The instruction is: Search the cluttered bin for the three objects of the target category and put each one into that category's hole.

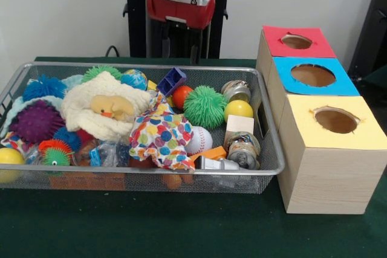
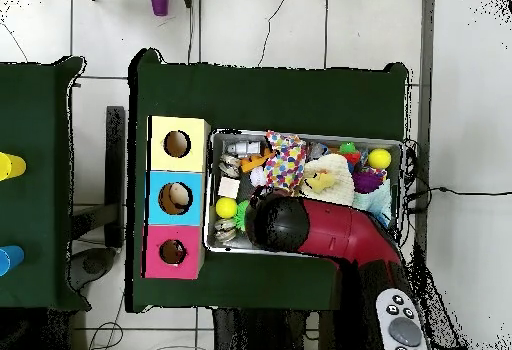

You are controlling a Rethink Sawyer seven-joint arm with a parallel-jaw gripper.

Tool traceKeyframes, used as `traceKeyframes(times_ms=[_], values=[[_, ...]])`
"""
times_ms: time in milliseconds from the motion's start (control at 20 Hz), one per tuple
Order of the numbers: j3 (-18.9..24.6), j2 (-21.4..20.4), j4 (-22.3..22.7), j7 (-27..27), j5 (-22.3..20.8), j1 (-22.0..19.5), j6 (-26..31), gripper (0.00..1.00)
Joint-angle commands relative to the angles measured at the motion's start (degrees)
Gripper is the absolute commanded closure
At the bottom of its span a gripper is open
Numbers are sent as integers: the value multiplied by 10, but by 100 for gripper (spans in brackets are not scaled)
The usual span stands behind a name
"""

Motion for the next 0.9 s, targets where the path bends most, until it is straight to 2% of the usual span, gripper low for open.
traceKeyframes(times_ms=[50, 200, 650, 900], values=[[18, 21, -11, 17, -32, -8, -23, 0], [16, 42, -53, 3, -37, -9, 6, 0], [20, 83, -142, -28, -36, -15, 77, 0], [21, 73, -155, -41, -33, -20, 112, 0]])
